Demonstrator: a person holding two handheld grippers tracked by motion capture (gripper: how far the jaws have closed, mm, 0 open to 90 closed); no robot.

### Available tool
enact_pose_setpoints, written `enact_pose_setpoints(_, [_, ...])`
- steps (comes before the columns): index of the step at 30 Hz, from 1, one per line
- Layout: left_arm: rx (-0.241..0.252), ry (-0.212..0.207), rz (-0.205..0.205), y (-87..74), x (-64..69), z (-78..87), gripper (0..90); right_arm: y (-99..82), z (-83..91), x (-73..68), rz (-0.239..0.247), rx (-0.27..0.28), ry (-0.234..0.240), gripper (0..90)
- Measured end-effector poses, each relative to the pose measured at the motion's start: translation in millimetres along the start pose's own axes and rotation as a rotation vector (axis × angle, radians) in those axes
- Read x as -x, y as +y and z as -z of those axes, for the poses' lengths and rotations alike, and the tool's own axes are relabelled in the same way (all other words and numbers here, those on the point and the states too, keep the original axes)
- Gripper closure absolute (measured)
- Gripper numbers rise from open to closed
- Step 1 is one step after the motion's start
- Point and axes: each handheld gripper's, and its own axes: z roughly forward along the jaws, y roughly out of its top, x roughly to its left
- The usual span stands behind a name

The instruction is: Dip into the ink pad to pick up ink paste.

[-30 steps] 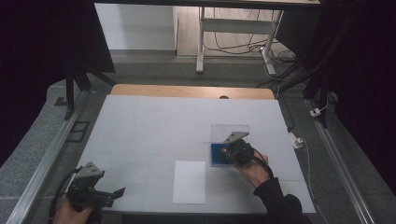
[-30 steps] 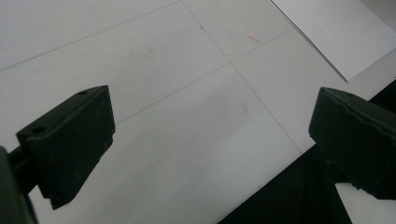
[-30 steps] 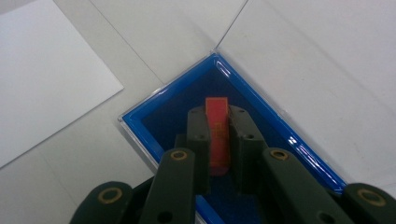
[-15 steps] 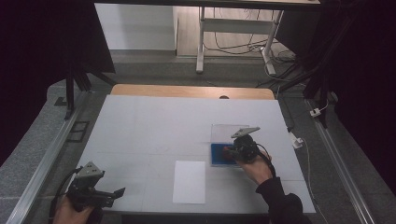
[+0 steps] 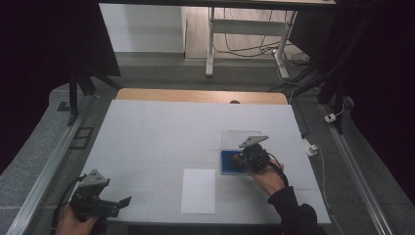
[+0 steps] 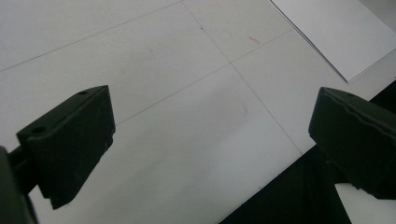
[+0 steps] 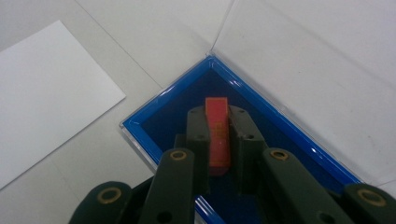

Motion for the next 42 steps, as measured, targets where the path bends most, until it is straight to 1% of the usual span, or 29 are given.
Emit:
enact_pose_setpoints(3, [0.000,0.000,0.000,0.0,0.0,0.0,1.0,0.1,1.6,2.3,-0.005,0.002,0.007,80.2])
enact_pose_setpoints(5, [0.000,-0.002,0.001,0.0,-0.1,0.0,1.0,0.2,3.8,3.8,-0.023,0.020,0.011,80.1])
enact_pose_setpoints(8, [0.000,0.000,0.000,0.0,-0.1,0.1,1.0,1.2,10.5,7.6,-0.042,0.056,0.003,80.1])
enact_pose_setpoints(10, [0.002,-0.001,0.000,-0.1,0.0,0.2,1.0,0.7,14.1,11.0,-0.060,0.069,-0.004,80.1])
enact_pose_setpoints(13, [0.002,0.001,-0.001,-0.1,0.1,0.2,1.0,-1.7,16.7,16.7,-0.083,0.068,-0.008,80.1])
enact_pose_setpoints(21, [0.002,-0.003,0.000,-0.1,-0.1,0.4,1.0,-7.6,13.3,24.7,-0.098,0.036,-0.017,80.2])
enact_pose_setpoints(27, [0.003,-0.003,0.000,-0.2,-0.2,0.5,1.0,-10.1,8.4,27.1,-0.110,0.018,-0.008,80.2])
enact_pose_setpoints(29, [0.003,-0.002,-0.001,-0.1,-0.1,0.4,1.0,-10.3,7.8,27.4,-0.124,0.021,-0.001,80.2])
enact_pose_setpoints(31, [0.002,-0.002,0.000,-0.1,-0.1,0.3,1.0,-10.8,7.4,28.7,-0.124,0.020,0.002,80.3])
enact_pose_setpoints(32, [0.002,-0.002,-0.001,-0.1,-0.1,0.3,1.0,-11.0,7.0,28.9,-0.132,0.022,0.006,80.3])
enact_pose_setpoints(35, [0.001,0.000,-0.001,0.0,0.2,0.0,1.0,-10.6,6.5,27.8,-0.134,0.011,0.000,80.5])
enact_pose_setpoints(42, [-0.002,0.000,-0.001,0.3,0.2,-0.3,1.0,-6.6,4.1,14.5,-0.043,-0.012,-0.067,80.6])
